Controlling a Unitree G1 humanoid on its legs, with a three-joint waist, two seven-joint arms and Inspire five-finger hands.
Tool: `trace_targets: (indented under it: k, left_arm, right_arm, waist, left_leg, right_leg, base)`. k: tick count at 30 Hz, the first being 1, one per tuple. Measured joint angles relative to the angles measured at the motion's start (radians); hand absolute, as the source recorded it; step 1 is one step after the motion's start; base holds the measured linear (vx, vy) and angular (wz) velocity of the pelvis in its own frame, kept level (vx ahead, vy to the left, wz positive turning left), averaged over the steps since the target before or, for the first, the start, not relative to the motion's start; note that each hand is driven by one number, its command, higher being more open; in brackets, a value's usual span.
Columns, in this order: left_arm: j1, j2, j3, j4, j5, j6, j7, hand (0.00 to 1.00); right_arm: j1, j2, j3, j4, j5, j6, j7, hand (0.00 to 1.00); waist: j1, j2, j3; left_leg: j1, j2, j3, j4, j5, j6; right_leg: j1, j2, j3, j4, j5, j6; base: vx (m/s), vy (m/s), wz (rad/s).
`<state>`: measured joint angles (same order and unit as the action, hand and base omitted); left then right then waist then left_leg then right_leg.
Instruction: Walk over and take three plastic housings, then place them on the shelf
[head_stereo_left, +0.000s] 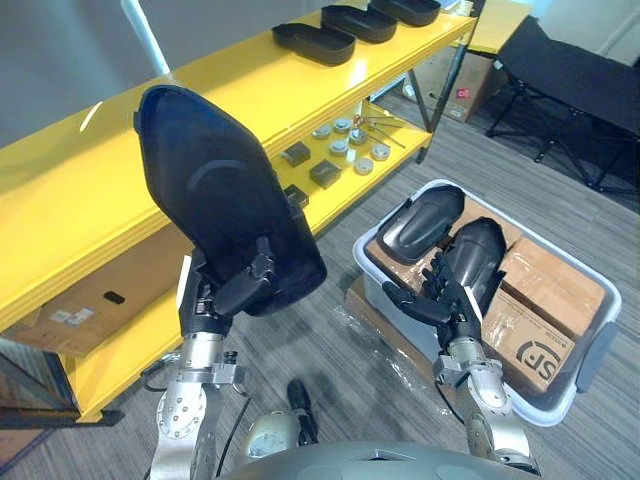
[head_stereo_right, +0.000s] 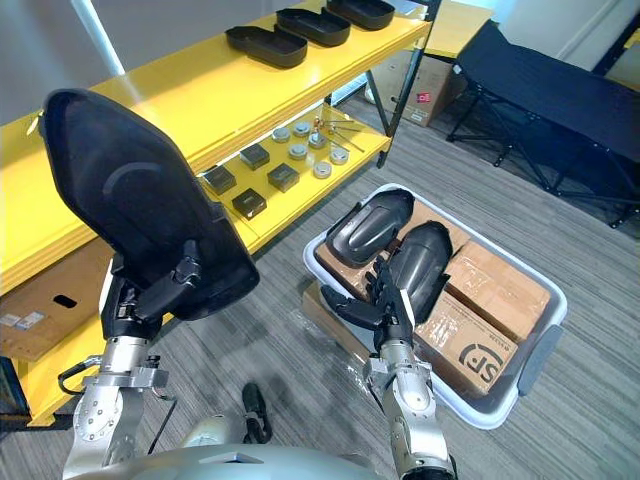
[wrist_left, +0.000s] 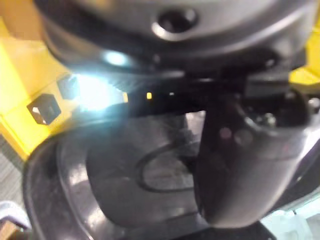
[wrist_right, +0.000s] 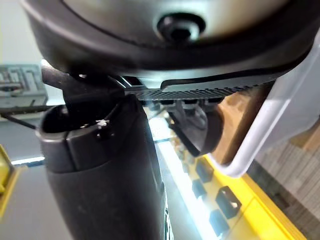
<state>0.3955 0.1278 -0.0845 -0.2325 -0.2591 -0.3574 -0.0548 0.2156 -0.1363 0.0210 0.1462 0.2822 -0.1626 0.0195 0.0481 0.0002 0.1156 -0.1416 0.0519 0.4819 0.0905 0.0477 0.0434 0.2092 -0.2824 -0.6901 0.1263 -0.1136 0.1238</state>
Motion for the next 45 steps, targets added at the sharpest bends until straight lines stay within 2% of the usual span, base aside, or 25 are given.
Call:
trace_targets:
  k: [1, 2, 3, 4, 5, 9, 10, 12, 17, 21, 27, 30, 34, 35, 37, 40, 43, 45]
  left_arm:
    - [-0.002, 0.001, -0.001, 0.0, 0.002, 0.0, 0.001, 0.0]
    - [-0.001, 0.004, 0.004, -0.002, 0.002, 0.0, 0.011, 0.0]
    - [0.004, 0.0, 0.003, -0.002, 0.001, 0.004, 0.031, 0.0]
    - [0.003, 0.0, 0.005, -0.002, 0.0, 0.007, 0.035, 0.0]
    - [0.001, 0.0, 0.006, -0.002, 0.0, 0.009, 0.034, 0.0]
    - [0.004, -0.008, 0.0, -0.003, -0.003, 0.011, 0.007, 0.0]
    - [0.003, -0.008, -0.01, -0.003, 0.0, 0.011, 0.002, 0.0]
    - [0.004, -0.007, -0.02, -0.003, 0.0, 0.011, 0.002, 0.0]
    - [-0.004, 0.014, -0.02, -0.003, -0.003, 0.011, -0.002, 0.0]
    - [-0.001, 0.016, -0.018, -0.004, -0.009, 0.011, 0.007, 0.0]
    - [0.004, -0.001, -0.015, -0.008, -0.066, 0.011, 0.04, 0.0]
    - [0.008, -0.013, 0.0, -0.013, -0.066, 0.011, 0.059, 0.0]
    - [0.01, -0.032, 0.06, -0.051, -0.052, 0.005, 0.11, 0.0]
    - [0.01, -0.038, 0.088, -0.068, 0.006, -0.016, 0.162, 0.0]
    - [0.01, -0.041, 0.127, -0.095, 0.033, -0.039, 0.191, 0.0]
    - [0.009, -0.056, 0.167, -0.138, -0.002, -0.086, 0.197, 0.0]
    - [0.007, -0.071, 0.182, -0.173, -0.009, -0.13, 0.195, 0.0]
    - [0.008, -0.078, 0.182, -0.175, -0.011, -0.142, 0.193, 0.0]
  right_arm:
    - [-0.008, -0.006, 0.011, 0.0, 0.0, 0.0, 0.003, 1.0]
    - [-0.039, -0.025, 0.041, 0.001, -0.001, 0.001, 0.012, 1.0]
    - [-0.079, -0.054, 0.068, 0.001, -0.001, 0.001, 0.029, 1.0]
    - [-0.095, -0.06, 0.07, 0.001, -0.001, 0.001, 0.038, 1.0]
    - [-0.112, -0.059, 0.068, 0.001, -0.001, 0.002, 0.045, 1.0]
    - [-0.081, -0.03, 0.065, -0.006, -0.012, 0.001, 0.038, 1.0]
    - [-0.048, -0.023, 0.061, -0.01, -0.037, 0.002, 0.036, 1.0]
    - [-0.022, -0.022, 0.061, -0.01, -0.039, 0.002, 0.042, 1.0]
    - [0.034, -0.013, 0.041, -0.041, -0.039, -0.01, 0.047, 1.0]
    - [0.03, -0.013, 0.04, -0.056, -0.052, -0.03, 0.078, 1.0]
    - [0.005, -0.017, 0.063, -0.064, -0.081, -0.086, 0.087, 1.0]
    - [0.004, -0.021, 0.068, -0.065, -0.079, -0.113, 0.12, 1.0]
    - [0.003, -0.025, 0.085, -0.065, -0.069, -0.145, 0.185, 1.0]
    - [0.001, -0.026, 0.093, -0.065, -0.066, -0.155, 0.208, 1.0]
    - [-0.007, -0.025, 0.111, -0.065, -0.058, -0.159, 0.219, 1.0]
    - [-0.041, -0.024, 0.14, -0.065, -0.061, -0.159, 0.214, 1.0]
    - [-0.077, -0.013, 0.159, -0.065, -0.071, -0.159, 0.186, 1.0]
    - [-0.086, -0.012, 0.159, -0.065, -0.071, -0.16, 0.176, 1.0]
  waist:
    - [-0.001, -0.005, 0.007]
    - [0.012, -0.016, 0.016]
    - [0.026, 0.015, 0.015]
    - [0.026, 0.027, 0.015]
    - [0.022, 0.033, 0.019]
    - [-0.001, 0.013, 0.025]
    - [0.002, 0.013, 0.025]
    - [0.006, 0.013, 0.025]
    - [-0.003, 0.013, 0.024]
    - [0.007, 0.012, 0.024]
    - [0.01, 0.013, 0.024]
    - [0.009, 0.015, 0.024]
    - [0.016, 0.017, 0.023]
    - [0.022, 0.017, 0.023]
    - [0.03, 0.017, 0.023]
    - [0.038, 0.016, 0.023]
    - [0.063, 0.011, 0.021]
    - [0.064, 0.01, 0.02]
  left_leg:
    - [-0.013, -0.001, -0.032, 0.042, -0.001, -0.005]
    - [-0.061, 0.005, -0.19, 0.154, -0.027, -0.046]
    - [-0.092, 0.026, -0.293, 0.213, -0.078, -0.086]
    - [-0.099, 0.035, -0.304, 0.219, -0.092, -0.087]
    - [-0.098, 0.036, -0.302, 0.193, -0.087, -0.083]
    - [-0.053, 0.014, -0.247, 0.031, -0.007, -0.062]
    - [-0.038, 0.003, -0.249, -0.01, 0.022, -0.06]
    - [-0.027, -0.022, -0.26, -0.048, 0.038, -0.052]
    - [-0.006, -0.077, -0.325, -0.121, 0.074, -0.025]
    - [-0.008, -0.095, -0.361, -0.147, 0.111, -0.016]
    - [-0.01, -0.091, -0.368, -0.169, 0.131, -0.03]
    - [-0.021, -0.088, -0.369, -0.174, 0.145, -0.033]
    - [-0.026, -0.065, -0.383, -0.174, 0.158, -0.047]
    - [-0.027, -0.06, -0.391, -0.175, 0.163, -0.05]
    - [-0.032, -0.059, -0.408, -0.175, 0.171, -0.051]
    - [-0.043, -0.063, -0.432, -0.175, 0.185, -0.05]
    - [-0.042, -0.066, -0.441, -0.175, 0.188, -0.046]
    - [-0.041, -0.067, -0.441, -0.175, 0.181, -0.046]
  right_leg:
    - [-0.004, -0.009, 0.021, 0.001, -0.005, 0.002]
    - [-0.027, -0.016, 0.084, 0.01, -0.03, 0.015]
    - [-0.054, 0.004, 0.132, 0.009, -0.021, 0.034]
    - [-0.067, 0.011, 0.142, 0.01, -0.018, 0.04]
    - [-0.08, 0.014, 0.145, 0.011, -0.017, 0.04]
    - [-0.062, -0.006, 0.075, 0.014, -0.005, 0.053]
    - [-0.054, -0.018, 0.049, 0.024, -0.005, 0.053]
    - [-0.05, -0.035, 0.038, 0.035, -0.005, 0.053]
    - [-0.063, -0.078, 0.08, 0.124, -0.006, 0.05]
    - [-0.067, -0.079, 0.094, 0.13, -0.01, 0.043]
    - [-0.049, -0.052, 0.112, 0.074, -0.04, 0.037]
    - [-0.048, -0.04, 0.119, 0.052, -0.07, 0.063]
    - [-0.044, -0.007, 0.11, 0.046, -0.072, 0.06]
    - [-0.039, 0.001, 0.102, 0.046, -0.072, 0.06]
    - [-0.028, 0.007, 0.084, 0.046, -0.07, 0.064]
    - [-0.021, 0.012, 0.061, 0.046, -0.07, 0.065]
    - [-0.014, 0.01, 0.06, 0.046, -0.069, 0.066]
    - [-0.012, 0.008, 0.06, 0.046, -0.069, 0.066]
  base:
    - [-0.05, -0.012, -0.72]
    - [-0.07, -0.039, -1.04]
    - [-0.09, -0.034, -1.07]
    - [-0.1, 0.027, -0.65]
    - [-0.1, 0.054, -0.06]
    - [-0.04, 0.014, 0.47]
    - [0.01, 0.027, 0.53]
    - [0.03, 0.057, 0.37]
    - [0.06, 0.074, 0.44]
    - [0.09, -0.017, 0.32]
    - [0.01, -0.064, 0.03]
    - [-0.07, -0.062, 0.01]
    - [-0.06, -0.054, 0.07]
    - [-0.03, -0.059, 0.15]
    - [0.0, -0.049, 0.24]
    - [-0.01, -0.025, 0.28]
    - [-0.01, -0.011, 0.13]
    - [-0.03, 0.005, 0.03]
